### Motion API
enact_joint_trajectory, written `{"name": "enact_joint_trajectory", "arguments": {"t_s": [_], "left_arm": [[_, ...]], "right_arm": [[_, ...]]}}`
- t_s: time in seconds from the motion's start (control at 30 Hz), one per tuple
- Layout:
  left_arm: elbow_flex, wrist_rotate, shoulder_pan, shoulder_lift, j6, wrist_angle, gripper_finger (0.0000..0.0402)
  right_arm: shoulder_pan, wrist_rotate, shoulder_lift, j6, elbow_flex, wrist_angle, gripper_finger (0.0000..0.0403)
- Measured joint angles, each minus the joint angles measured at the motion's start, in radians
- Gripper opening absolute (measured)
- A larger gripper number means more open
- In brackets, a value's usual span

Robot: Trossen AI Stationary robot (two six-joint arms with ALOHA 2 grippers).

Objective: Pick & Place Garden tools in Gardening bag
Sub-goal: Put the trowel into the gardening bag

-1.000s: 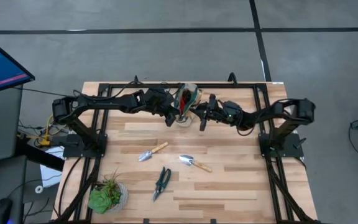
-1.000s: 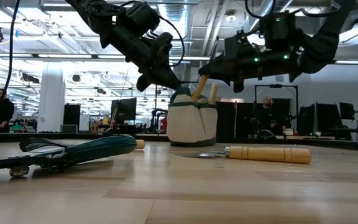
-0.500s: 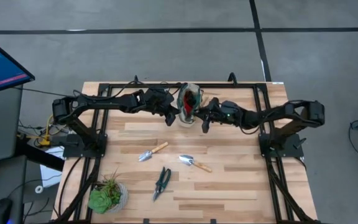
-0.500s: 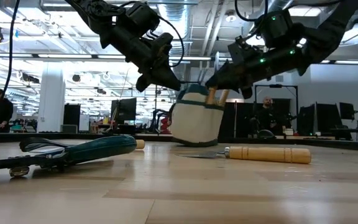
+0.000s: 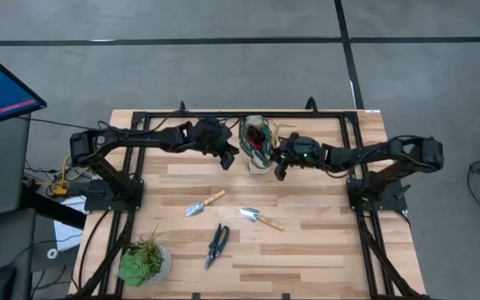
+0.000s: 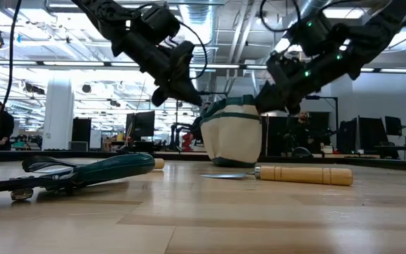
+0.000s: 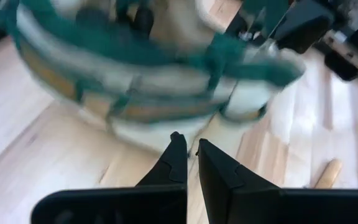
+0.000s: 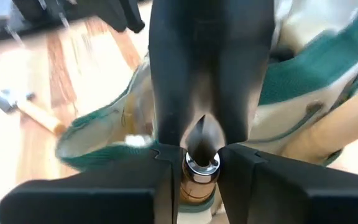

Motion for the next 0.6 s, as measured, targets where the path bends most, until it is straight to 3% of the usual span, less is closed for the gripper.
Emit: {"name": "enact_joint_trajectory", "arguments": {"t_s": [0.3,0.6], "left_arm": [[-0.055,0.0,0.0,0.0,-0.027,0.002,0.0001],[-0.057,0.005,0.0,-0.029,-0.021,-0.003,0.0037]], "right_arm": [[-0.001,-0.024,0.065,-0.008,0.0,0.083,0.0086],[-0.01,-0.065,-0.066,-0.008,-0.001,-0.004,0.0189]]}}
